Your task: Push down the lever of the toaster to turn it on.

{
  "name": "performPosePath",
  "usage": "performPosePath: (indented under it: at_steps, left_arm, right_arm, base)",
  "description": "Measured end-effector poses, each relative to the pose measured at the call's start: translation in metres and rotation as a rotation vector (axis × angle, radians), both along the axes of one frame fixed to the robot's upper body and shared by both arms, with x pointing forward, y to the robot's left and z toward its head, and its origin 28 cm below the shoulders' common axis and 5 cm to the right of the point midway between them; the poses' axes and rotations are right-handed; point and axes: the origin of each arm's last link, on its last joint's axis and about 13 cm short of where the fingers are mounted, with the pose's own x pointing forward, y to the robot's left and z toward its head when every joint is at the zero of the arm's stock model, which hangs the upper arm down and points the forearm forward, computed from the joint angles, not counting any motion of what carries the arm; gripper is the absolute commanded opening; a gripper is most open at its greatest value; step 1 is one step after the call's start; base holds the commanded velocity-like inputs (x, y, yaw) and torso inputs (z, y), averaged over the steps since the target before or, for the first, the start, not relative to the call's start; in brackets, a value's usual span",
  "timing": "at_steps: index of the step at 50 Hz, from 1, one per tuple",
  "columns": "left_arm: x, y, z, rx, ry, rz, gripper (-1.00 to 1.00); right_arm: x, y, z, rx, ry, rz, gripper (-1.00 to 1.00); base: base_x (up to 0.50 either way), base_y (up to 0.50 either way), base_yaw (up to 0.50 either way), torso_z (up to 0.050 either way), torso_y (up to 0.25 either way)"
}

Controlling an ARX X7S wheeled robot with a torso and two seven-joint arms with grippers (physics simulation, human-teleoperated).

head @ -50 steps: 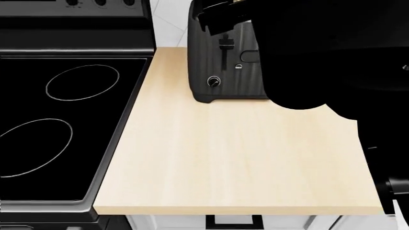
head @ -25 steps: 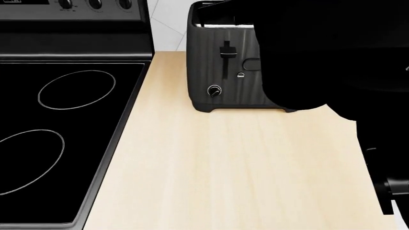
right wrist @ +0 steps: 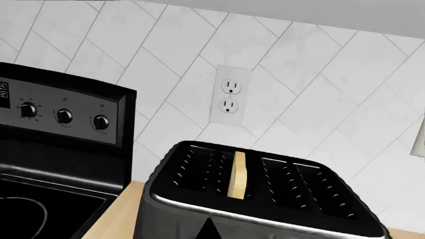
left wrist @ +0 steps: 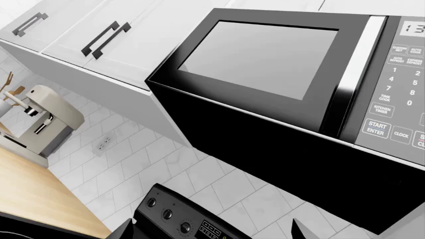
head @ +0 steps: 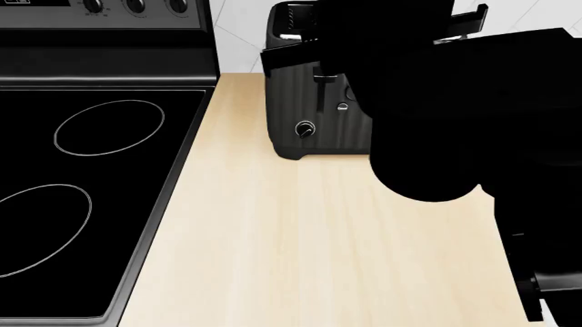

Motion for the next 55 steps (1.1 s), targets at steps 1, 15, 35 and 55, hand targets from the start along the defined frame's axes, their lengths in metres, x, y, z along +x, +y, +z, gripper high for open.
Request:
performPosePath:
  at_steps: [1, 15, 35, 55]
  left_arm:
    - [0.0, 0.0, 0.0, 0.0, 0.0, 0.0, 1.0]
    - [0.001, 0.0, 0.0, 0.002, 0.002, -0.001, 1.0]
    - [0.002, -0.001, 0.0, 0.003, 0.003, -0.002, 1.0]
    - [0.002, -0.001, 0.0, 0.002, 0.005, -0.004, 1.0]
  right_arm:
    - [0.0, 0.0, -0.001, 0.002, 0.006, 0.003, -1.0]
    - [0.001, -0.001, -0.021, 0.022, 0.075, 0.019, -1.0]
    - [0.022, 0.007, -0.04, 0.053, 0.108, 0.024, -1.0]
    - [0.033, 0.01, -0.033, 0.074, 0.075, -0.008, -1.0]
  base:
    - [0.0, 0.0, 0.0, 0.0, 0.0]
    - [0.0, 0.0, 0.0, 0.0, 0.0]
    - [0.0, 0.0, 0.0, 0.0, 0.0]
    - [0.0, 0.0, 0.0, 0.0, 0.0]
